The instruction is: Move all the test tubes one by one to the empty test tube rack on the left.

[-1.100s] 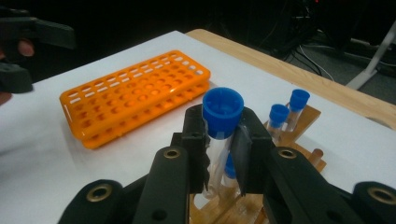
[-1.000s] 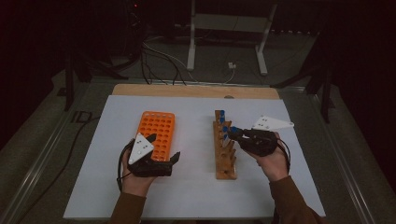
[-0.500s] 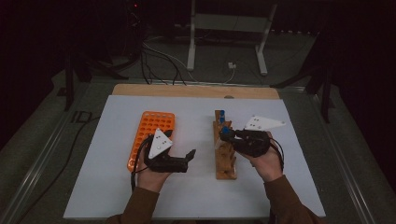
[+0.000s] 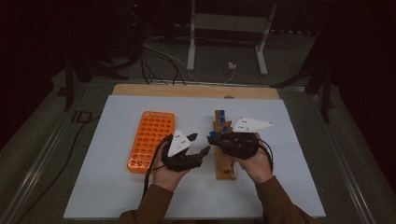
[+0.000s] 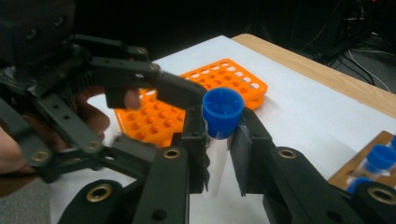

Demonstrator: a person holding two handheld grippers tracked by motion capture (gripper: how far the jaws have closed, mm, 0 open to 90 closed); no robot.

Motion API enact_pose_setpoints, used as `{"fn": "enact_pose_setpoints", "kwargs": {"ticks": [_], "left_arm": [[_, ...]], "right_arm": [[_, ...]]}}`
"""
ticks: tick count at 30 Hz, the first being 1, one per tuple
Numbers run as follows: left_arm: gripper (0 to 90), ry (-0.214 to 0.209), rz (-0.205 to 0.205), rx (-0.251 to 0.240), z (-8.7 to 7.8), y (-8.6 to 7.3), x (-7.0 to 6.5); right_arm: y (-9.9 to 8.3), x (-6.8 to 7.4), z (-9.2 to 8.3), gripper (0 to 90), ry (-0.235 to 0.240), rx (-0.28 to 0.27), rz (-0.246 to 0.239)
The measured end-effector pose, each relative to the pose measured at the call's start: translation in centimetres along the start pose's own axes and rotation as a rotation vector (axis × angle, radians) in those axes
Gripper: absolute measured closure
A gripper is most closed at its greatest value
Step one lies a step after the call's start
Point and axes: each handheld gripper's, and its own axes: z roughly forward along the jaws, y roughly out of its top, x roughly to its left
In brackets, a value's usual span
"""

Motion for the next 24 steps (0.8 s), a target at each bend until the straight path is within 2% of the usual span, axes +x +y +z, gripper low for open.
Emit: {"fn": "enact_pose_setpoints", "kwargs": {"ticks": [1,4,6,8,9,15,18,19,20,21,23,24], "left_arm": [[43.4,-0.008,0.003,-0.001,0.13,0.02,-0.07],[53.3,-0.022,0.016,0.006,0.48,0.06,-0.43],[60.0,-0.023,0.029,0.008,0.63,0.08,-0.69],[62.2,-0.021,0.040,0.010,0.74,0.11,-0.87],[66.7,-0.022,0.045,0.012,0.76,0.13,-0.92],[75.8,-0.016,0.055,0.015,0.82,0.14,-0.98],[76.8,-0.022,0.064,0.017,0.81,0.13,-0.98],[76.9,-0.024,0.063,0.018,0.82,0.14,-0.96],[76.9,-0.023,0.061,0.022,0.84,0.12,-0.93],[76.9,-0.023,0.060,0.027,0.88,0.09,-0.86],[76.9,-0.017,0.059,0.032,0.88,0.02,-0.69],[76.9,-0.014,0.056,0.031,0.88,-0.02,-0.61]], "right_arm": [[0.00,0.00,0.00,77.1,0.000,0.000,0.000],[0.08,0.16,0.20,77.1,0.007,-0.003,0.000],[0.12,0.27,0.33,77.1,0.013,-0.001,-0.001],[0.11,0.28,0.35,77.2,0.015,0.000,0.000],[0.08,0.30,0.40,77.1,0.018,-0.001,0.002],[0.05,0.43,0.44,77.1,0.019,0.001,-0.002],[-0.01,0.33,0.41,75.9,0.025,-0.003,0.003],[-0.04,0.33,0.38,70.9,0.016,-0.006,0.007],[-0.04,0.33,0.38,70.9,0.016,-0.006,0.007],[-0.05,0.22,0.27,57.1,0.007,-0.023,0.017],[0.00,0.04,0.08,44.9,-0.001,-0.034,0.032],[0.00,0.04,0.08,44.9,-0.001,-0.034,0.032]]}}
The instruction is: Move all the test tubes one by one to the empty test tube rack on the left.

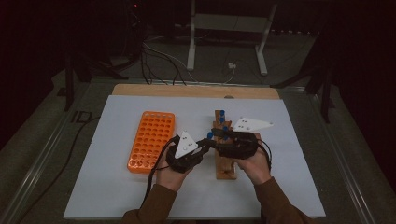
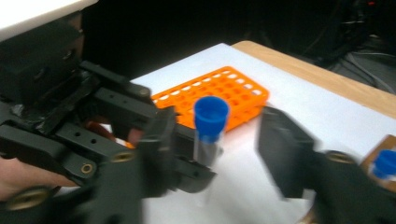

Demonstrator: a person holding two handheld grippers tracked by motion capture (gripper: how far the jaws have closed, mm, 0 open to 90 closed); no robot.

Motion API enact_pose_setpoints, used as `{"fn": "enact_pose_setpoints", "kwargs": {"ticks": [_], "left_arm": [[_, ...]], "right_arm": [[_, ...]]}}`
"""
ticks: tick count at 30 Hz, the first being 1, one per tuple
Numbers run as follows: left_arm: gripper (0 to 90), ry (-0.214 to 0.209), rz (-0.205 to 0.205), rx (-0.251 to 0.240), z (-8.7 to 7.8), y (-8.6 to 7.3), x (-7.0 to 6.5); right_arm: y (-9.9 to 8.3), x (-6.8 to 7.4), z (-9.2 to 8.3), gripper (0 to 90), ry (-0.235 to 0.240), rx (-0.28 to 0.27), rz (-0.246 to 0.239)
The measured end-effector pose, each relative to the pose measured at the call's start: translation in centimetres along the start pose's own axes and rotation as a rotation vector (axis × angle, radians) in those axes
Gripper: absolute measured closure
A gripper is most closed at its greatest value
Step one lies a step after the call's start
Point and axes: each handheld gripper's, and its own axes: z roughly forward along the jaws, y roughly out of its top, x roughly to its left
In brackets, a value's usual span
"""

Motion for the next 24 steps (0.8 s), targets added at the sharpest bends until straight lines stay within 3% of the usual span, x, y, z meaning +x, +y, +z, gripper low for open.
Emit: {"fn": "enact_pose_setpoints", "kwargs": {"ticks": [2,9,10,11,13,24], "left_arm": [[77.0,0.002,-0.010,-0.002,-0.1,-0.1,0.2],[77.0,0.008,-0.042,-0.011,-0.6,-0.5,0.9],[77.0,0.008,-0.045,-0.012,-0.6,-0.5,1.0],[77.0,0.009,-0.048,-0.013,-0.7,-0.6,1.1],[77.0,0.008,-0.053,-0.013,-1.0,-0.7,1.3],[76.9,0.026,-0.084,-0.030,-2.5,-1.4,2.4]], "right_arm": [[0.0,-0.2,-0.3,33.2,-0.036,0.001,-0.005],[-0.4,-1.1,-1.0,16.8,-0.065,-0.030,0.023],[-0.5,-1.1,-1.1,14.3,-0.080,-0.028,0.024],[-0.7,-1.2,-1.2,5.7,-0.108,-0.022,0.019],[-0.9,-1.3,-1.2,1.8,-0.118,-0.014,0.014],[-2.6,-2.5,-2.2,0.1,-0.177,-0.002,0.024]]}}
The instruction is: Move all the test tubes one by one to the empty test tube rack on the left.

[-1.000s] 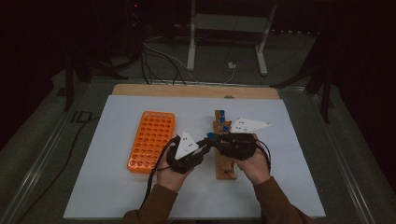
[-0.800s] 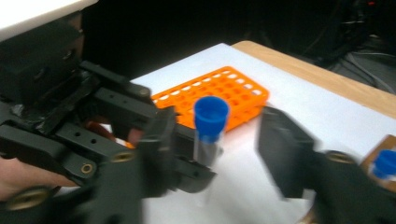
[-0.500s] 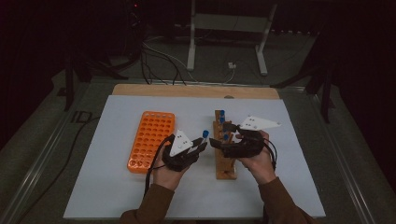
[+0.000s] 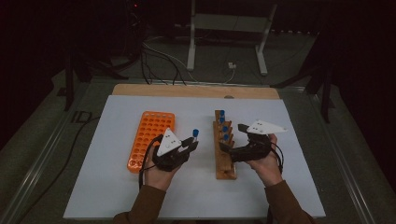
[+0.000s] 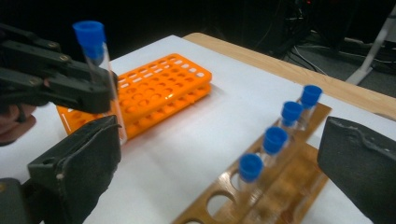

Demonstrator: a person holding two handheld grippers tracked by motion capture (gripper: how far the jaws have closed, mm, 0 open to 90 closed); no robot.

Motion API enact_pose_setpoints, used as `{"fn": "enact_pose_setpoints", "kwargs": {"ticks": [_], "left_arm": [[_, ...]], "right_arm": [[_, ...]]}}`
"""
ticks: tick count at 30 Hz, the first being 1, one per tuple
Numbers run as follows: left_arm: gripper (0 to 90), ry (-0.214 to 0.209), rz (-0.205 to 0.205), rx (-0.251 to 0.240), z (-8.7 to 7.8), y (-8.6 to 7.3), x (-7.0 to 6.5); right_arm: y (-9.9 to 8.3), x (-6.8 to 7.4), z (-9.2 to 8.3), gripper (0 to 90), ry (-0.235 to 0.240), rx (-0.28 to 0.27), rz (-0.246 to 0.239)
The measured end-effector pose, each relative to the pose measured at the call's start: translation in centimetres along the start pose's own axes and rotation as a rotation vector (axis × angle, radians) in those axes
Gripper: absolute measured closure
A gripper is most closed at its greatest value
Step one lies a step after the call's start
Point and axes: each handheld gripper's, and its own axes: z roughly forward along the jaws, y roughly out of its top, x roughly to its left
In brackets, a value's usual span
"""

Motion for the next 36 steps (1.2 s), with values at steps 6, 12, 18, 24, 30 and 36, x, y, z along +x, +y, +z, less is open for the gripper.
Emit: {"fn": "enact_pose_setpoints", "kwargs": {"ticks": [6,12,18,24,30,36], "left_arm": [[76.9,0.017,-0.015,-0.001,-1.1,-0.6,0.7],[76.9,0.044,-0.027,0.004,-2.4,-1.6,1.5],[76.8,0.065,-0.051,0.011,-3.6,-2.8,2.3],[76.8,0.087,-0.080,0.023,-4.8,-4.0,3.1],[76.8,0.102,-0.096,0.045,-5.7,-5.1,3.6],[76.8,0.113,-0.102,0.085,-6.3,-6.4,3.9]], "right_arm": [[-0.9,-0.8,-0.7,0.1,-0.021,0.001,0.018],[-1.7,-1.4,-1.3,0.1,-0.037,0.002,0.035],[-2.1,-1.8,-1.5,0.1,-0.049,0.004,0.049],[-2.2,-1.9,-1.6,0.1,-0.054,0.008,0.050],[-2.3,-1.8,-1.6,0.1,-0.055,0.014,0.047],[-2.3,-1.8,-1.6,0.2,-0.052,0.009,0.049]]}}
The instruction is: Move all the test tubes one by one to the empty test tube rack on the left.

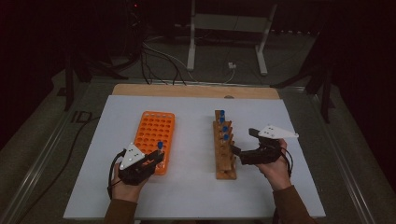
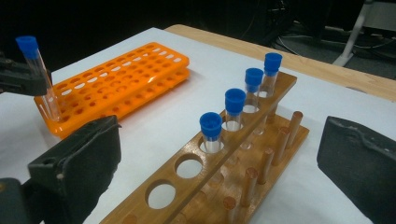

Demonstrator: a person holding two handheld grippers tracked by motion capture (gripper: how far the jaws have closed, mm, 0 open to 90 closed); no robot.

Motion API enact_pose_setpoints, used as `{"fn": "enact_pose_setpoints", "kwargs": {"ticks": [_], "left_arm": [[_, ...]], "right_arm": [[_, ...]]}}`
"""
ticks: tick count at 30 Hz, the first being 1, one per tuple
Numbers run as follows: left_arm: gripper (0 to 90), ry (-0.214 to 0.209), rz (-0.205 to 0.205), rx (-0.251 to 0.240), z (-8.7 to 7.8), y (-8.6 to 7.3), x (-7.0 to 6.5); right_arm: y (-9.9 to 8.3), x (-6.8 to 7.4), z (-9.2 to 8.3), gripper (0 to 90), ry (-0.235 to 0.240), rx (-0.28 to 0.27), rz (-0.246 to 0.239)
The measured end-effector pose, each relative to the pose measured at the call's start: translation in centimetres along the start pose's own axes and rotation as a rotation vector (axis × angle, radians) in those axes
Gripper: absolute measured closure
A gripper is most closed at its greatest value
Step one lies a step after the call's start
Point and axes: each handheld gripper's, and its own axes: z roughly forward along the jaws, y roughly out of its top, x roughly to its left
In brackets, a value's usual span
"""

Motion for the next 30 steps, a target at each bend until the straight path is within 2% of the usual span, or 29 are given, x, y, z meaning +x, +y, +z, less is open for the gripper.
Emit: {"fn": "enact_pose_setpoints", "kwargs": {"ticks": [3,6,10,14,18,22,27,30], "left_arm": [[76.8,0.005,-0.006,0.001,-0.2,-0.2,0.3],[76.9,0.019,0.026,0.051,-0.2,-0.9,0.2],[76.9,0.022,0.034,0.082,0.0,-1.3,0.2],[77.1,0.044,0.085,0.152,1.0,-1.3,-0.3],[77.7,0.045,0.076,0.199,1.6,-1.5,-0.3],[77.7,0.054,0.085,0.207,1.6,-1.5,-0.5],[75.9,0.048,0.065,0.196,1.5,-1.6,-0.3],[63.4,0.039,0.039,0.177,1.3,-1.7,0.0]], "right_arm": [[0.0,0.1,0.0,0.2,0.003,0.003,-0.002],[0.0,0.2,0.1,0.2,0.006,0.007,-0.009],[-0.1,0.2,0.2,0.2,0.006,0.008,-0.004],[-0.1,0.4,0.4,0.2,0.011,0.012,-0.013],[-0.2,0.4,0.5,0.2,0.012,0.016,-0.012],[-0.2,0.4,0.6,0.2,0.004,0.020,-0.018],[-0.2,0.5,0.7,0.2,-0.004,0.022,-0.022],[-0.2,0.5,0.8,0.2,-0.013,0.027,-0.031]]}}
